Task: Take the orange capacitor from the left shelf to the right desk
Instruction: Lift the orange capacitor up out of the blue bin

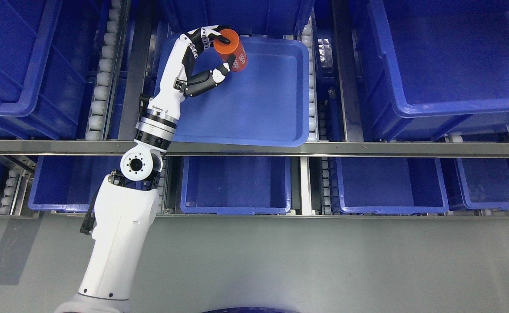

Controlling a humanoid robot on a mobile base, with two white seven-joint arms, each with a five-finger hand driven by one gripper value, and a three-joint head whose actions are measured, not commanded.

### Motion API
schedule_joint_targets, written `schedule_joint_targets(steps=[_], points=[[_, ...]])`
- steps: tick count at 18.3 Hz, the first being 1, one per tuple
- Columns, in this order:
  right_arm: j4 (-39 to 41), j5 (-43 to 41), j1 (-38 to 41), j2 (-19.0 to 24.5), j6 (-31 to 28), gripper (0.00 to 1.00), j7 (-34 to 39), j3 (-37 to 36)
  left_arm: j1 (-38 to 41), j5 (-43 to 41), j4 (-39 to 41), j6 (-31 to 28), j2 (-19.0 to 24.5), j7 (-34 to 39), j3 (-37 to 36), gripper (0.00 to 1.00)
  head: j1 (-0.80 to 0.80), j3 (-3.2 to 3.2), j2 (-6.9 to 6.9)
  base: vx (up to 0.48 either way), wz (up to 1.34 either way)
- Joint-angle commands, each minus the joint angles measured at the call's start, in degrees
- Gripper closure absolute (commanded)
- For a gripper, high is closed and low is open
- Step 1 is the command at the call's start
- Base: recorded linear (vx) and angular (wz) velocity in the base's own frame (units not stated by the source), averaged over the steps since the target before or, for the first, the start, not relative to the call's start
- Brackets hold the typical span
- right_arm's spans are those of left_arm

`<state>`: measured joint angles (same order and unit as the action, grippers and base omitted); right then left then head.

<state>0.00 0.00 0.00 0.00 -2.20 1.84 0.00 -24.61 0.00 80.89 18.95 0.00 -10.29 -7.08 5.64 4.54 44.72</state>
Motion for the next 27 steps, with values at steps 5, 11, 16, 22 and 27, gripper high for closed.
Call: schedule_joint_targets(steps=[5, 11, 16, 22, 27], points=[[1.93, 0.0, -0.09, -1.0, -0.35, 0.0, 0.0, -0.62, 1.24, 1.23, 4.89, 0.65, 1.0, -0.43, 0.66, 0.99, 0.0, 0.0, 0.0, 0.0, 0.0], [1.93, 0.0, -0.09, -1.0, -0.35, 0.0, 0.0, -0.62, 1.32, 1.23, 4.98, 0.47, 1.0, -0.6, 0.66, 0.99, 0.0, 0.0, 0.0, 0.0, 0.0], [1.93, 0.0, -0.09, -1.0, -0.35, 0.0, 0.0, -0.62, 1.32, 1.23, 4.98, 0.12, 1.0, -0.6, 0.48, 0.99, 0.0, 0.0, 0.0, -0.003, 0.0], [1.93, 0.0, -0.09, -1.0, -0.35, 0.0, 0.0, -0.62, 0.97, 1.23, 4.98, 0.12, 1.0, -0.6, -0.83, 0.99, 0.0, 0.0, 0.0, -0.056, 0.0], [1.93, 0.0, -0.09, -1.0, -0.35, 0.0, 0.0, -0.62, 0.62, 1.23, 4.98, 0.3, 1.0, -0.6, -0.83, 0.99, 0.0, 0.0, 0.0, -0.08, -0.1]])
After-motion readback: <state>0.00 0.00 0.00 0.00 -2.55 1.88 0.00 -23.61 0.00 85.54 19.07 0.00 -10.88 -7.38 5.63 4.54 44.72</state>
